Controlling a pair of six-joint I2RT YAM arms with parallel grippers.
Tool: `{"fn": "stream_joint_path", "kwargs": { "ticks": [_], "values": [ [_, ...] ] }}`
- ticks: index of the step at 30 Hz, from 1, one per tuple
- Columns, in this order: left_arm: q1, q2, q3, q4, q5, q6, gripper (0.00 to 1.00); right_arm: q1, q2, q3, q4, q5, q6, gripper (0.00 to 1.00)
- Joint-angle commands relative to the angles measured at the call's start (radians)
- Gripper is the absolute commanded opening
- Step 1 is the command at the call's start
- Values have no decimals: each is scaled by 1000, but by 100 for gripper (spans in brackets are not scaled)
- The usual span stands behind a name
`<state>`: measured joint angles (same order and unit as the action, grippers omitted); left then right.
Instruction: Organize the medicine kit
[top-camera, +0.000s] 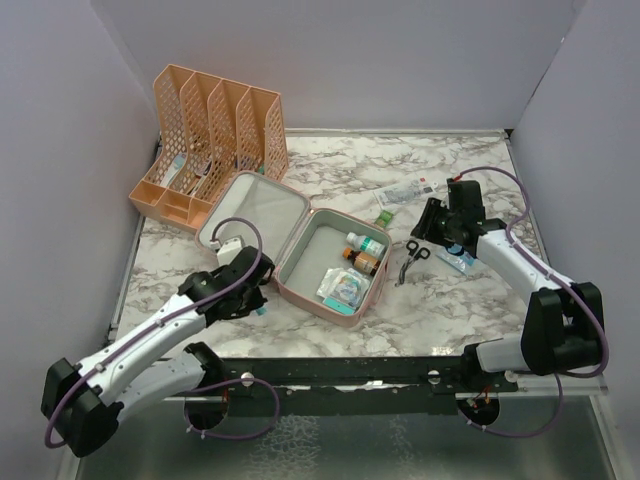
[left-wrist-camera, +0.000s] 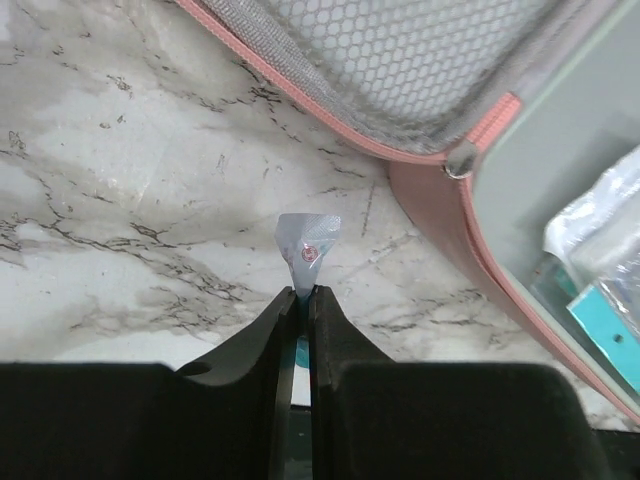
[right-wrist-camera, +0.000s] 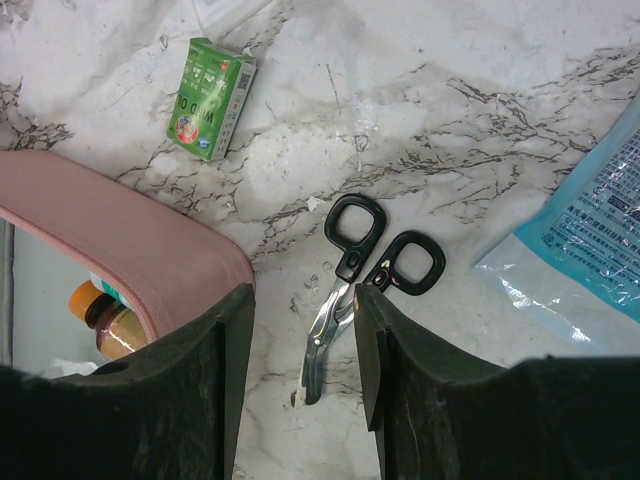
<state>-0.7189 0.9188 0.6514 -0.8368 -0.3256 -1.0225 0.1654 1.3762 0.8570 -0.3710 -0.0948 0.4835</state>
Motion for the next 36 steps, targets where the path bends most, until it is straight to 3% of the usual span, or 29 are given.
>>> {"fn": "stream_joint_path", "kwargs": {
  "ticks": [1,7,10,13,19,30,36],
  "values": [
    [6,-119,61,-99,23,3,13,2,-31,-12,15,-5,12,44],
    [6,-160,194,-54,3,115,14,2,-47,-11,10,-13,19,44],
    [6,-143,236,91,56,279,14,2,-58,-17,9,-14,24,44],
    [6,-62,279,245,134,456,14,2,-66,-23,5,-20,31,44],
    [6,212,394,418,292,651,14,1,-94,-37,-3,-23,41,44],
    [7,586,546,425,351,892,13,2,-103,-57,-4,-20,39,44],
    [8,763,604,379,204,957,12,1,-96,-73,14,-34,41,44]
  ]
}}
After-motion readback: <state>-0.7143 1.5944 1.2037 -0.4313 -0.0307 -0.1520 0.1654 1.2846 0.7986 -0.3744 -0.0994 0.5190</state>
